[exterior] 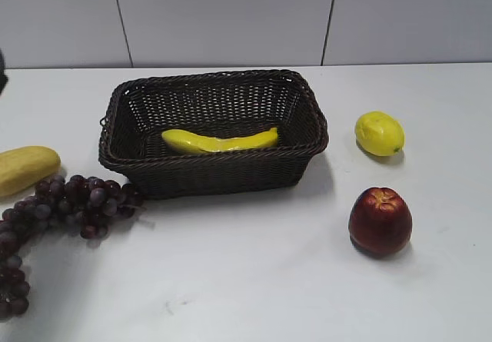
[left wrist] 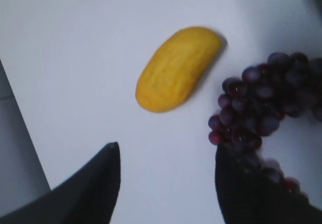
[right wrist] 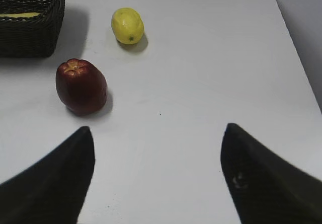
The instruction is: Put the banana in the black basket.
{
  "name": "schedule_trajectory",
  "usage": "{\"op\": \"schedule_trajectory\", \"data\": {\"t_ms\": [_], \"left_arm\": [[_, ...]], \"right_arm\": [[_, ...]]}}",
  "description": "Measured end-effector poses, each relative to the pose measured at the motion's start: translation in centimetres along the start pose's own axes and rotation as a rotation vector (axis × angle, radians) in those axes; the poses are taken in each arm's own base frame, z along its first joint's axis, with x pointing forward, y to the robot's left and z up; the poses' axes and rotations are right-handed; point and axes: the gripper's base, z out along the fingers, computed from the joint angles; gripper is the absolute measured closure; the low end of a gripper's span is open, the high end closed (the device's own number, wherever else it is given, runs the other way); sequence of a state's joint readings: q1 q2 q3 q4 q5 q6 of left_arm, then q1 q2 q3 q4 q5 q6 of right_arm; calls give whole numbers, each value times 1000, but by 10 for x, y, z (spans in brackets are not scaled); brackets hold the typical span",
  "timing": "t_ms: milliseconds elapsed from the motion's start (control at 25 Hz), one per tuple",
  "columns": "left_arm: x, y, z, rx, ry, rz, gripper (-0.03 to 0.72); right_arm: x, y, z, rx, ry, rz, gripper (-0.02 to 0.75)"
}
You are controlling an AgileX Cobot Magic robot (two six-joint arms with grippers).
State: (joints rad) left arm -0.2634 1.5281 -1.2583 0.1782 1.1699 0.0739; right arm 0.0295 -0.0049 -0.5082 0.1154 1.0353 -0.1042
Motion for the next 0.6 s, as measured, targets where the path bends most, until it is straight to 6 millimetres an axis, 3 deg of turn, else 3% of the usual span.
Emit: {"op": "schedule_trajectory", "data": {"t_ms": [200,280,400,600], "left_arm": [[69,31,-7,33,5,-217,109],[99,35,-11,19,0,-278,109],[140,27,-21,9,-60,-348,109],[195,-4,-33,43,-225,-397,109]], "right_arm": [[0,0,0,0,0,0,146],[0,0,0,0,0,0,146],[0,0,0,0,0,0,146],[0,0,0,0,0,0,146]]}}
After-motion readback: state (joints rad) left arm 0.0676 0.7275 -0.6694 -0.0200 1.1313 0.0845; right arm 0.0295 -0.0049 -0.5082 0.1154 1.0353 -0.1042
